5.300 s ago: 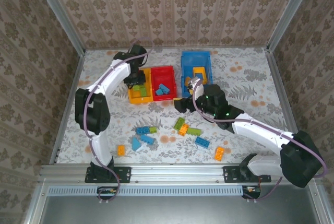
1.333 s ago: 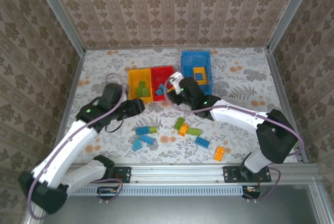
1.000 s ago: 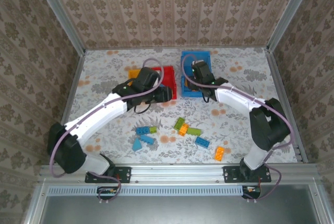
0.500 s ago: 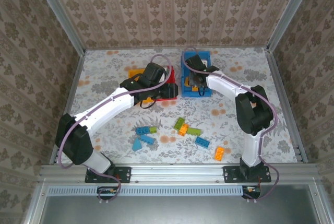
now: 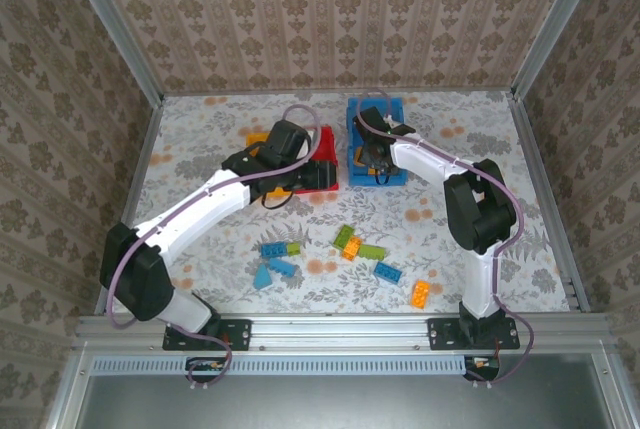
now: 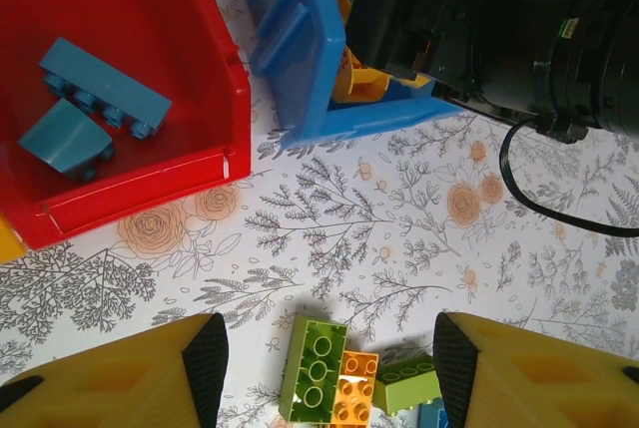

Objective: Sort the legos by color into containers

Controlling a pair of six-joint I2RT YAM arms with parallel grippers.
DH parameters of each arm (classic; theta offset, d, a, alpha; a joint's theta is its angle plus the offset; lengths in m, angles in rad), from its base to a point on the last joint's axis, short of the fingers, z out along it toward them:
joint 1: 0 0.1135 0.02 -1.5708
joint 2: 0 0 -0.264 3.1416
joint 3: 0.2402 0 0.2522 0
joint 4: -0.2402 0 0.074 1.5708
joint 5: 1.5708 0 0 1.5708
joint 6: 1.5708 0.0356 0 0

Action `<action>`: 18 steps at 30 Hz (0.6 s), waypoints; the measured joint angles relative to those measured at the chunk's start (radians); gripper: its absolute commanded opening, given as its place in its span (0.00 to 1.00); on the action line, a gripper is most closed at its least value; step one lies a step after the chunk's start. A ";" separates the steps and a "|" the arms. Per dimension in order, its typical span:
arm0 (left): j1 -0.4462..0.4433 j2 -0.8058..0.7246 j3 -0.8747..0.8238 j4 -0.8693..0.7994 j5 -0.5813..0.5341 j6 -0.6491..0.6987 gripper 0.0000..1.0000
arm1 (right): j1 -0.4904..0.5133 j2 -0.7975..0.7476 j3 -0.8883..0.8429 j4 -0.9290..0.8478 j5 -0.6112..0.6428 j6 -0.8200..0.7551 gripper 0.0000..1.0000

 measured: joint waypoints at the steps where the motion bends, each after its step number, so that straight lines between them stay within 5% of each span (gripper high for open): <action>1: 0.004 -0.006 -0.001 0.000 0.001 0.000 0.60 | 0.001 0.000 0.001 0.000 0.000 0.006 0.69; 6: 0.012 -0.014 -0.003 0.000 0.006 0.001 0.60 | 0.017 0.000 0.011 0.000 0.008 0.015 0.72; 18: 0.035 -0.034 -0.056 -0.002 0.010 0.000 0.59 | 0.077 -0.092 0.011 0.017 0.043 -0.012 0.41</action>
